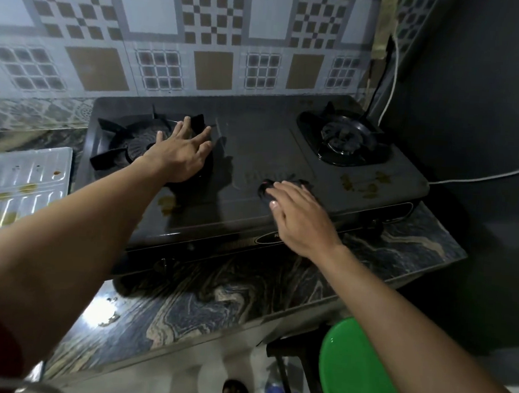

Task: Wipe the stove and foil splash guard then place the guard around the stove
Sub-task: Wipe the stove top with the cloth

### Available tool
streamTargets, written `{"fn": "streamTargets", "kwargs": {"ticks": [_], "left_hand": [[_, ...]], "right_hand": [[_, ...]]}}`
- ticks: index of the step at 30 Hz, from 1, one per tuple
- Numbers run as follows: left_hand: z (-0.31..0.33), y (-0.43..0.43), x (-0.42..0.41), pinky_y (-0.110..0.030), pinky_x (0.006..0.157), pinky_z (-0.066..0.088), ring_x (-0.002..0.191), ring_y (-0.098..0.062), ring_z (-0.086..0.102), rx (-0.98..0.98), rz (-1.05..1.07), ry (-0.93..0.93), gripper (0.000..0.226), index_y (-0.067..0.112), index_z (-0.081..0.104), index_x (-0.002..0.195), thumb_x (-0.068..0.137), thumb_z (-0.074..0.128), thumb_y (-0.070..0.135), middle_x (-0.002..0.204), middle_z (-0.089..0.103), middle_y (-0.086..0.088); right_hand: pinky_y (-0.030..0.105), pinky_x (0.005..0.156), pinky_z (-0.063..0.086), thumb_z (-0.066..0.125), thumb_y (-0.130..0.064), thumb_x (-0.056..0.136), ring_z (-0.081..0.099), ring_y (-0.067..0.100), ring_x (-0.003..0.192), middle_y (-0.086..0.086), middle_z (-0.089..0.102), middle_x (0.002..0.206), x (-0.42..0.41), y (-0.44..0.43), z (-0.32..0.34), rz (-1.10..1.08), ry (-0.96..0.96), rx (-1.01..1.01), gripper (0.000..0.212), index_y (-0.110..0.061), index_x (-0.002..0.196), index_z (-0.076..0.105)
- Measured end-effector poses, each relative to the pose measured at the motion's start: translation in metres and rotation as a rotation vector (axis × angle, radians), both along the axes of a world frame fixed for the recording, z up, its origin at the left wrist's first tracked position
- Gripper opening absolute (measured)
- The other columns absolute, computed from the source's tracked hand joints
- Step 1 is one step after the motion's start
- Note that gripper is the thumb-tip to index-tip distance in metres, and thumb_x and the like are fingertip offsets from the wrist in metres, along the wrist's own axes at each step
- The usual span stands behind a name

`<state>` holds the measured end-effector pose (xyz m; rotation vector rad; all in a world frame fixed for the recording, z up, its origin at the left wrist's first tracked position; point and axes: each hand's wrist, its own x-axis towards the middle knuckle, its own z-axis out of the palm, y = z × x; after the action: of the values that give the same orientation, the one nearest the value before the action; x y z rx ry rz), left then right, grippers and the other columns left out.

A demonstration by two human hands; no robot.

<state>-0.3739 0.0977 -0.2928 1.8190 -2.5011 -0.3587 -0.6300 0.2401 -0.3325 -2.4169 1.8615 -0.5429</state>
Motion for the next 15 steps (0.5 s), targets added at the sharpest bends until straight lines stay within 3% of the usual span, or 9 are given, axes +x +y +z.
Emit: {"fn": "streamTargets", "kwargs": {"ticks": [8,12,15], "left_hand": [[0.001,0.009,-0.023,-0.064,0.117,-0.004,0.151,-0.035,-0.007,-0.082,0.025,-0.058,0.059,0.028,0.007,0.158,0.102,0.015,0.046,0.165,-0.006,-0.017],[-0.002,0.018,-0.064,-0.06,0.117,-0.008,0.151,-0.033,-0.01,-0.234,-0.1,-0.137,0.066,0.023,0.01,0.158,0.1,0.014,0.055,0.165,-0.002,-0.015],[-0.003,0.023,-0.098,-0.058,0.119,-0.004,0.152,-0.031,-0.009,-0.183,-0.191,-0.073,0.068,0.023,0.01,0.158,0.1,0.015,0.058,0.165,-0.003,-0.014]], "right_hand": [[0.039,0.12,0.025,0.038,-0.028,0.102,0.042,0.021,0.139,0.006,0.054,0.144,-0.029,-0.001,-0.003,-0.08,-0.002,-0.044,0.042,-0.012,0.136,0.057],[0.038,0.121,0.022,0.037,-0.028,0.103,0.038,0.021,0.142,0.005,0.051,0.147,-0.046,-0.005,-0.001,-0.123,-0.031,-0.021,0.043,-0.012,0.14,0.054],[0.037,0.121,0.019,0.034,-0.029,0.105,0.034,0.019,0.143,0.004,0.047,0.15,-0.079,-0.011,0.001,-0.185,-0.024,0.012,0.044,-0.013,0.143,0.05]]}}
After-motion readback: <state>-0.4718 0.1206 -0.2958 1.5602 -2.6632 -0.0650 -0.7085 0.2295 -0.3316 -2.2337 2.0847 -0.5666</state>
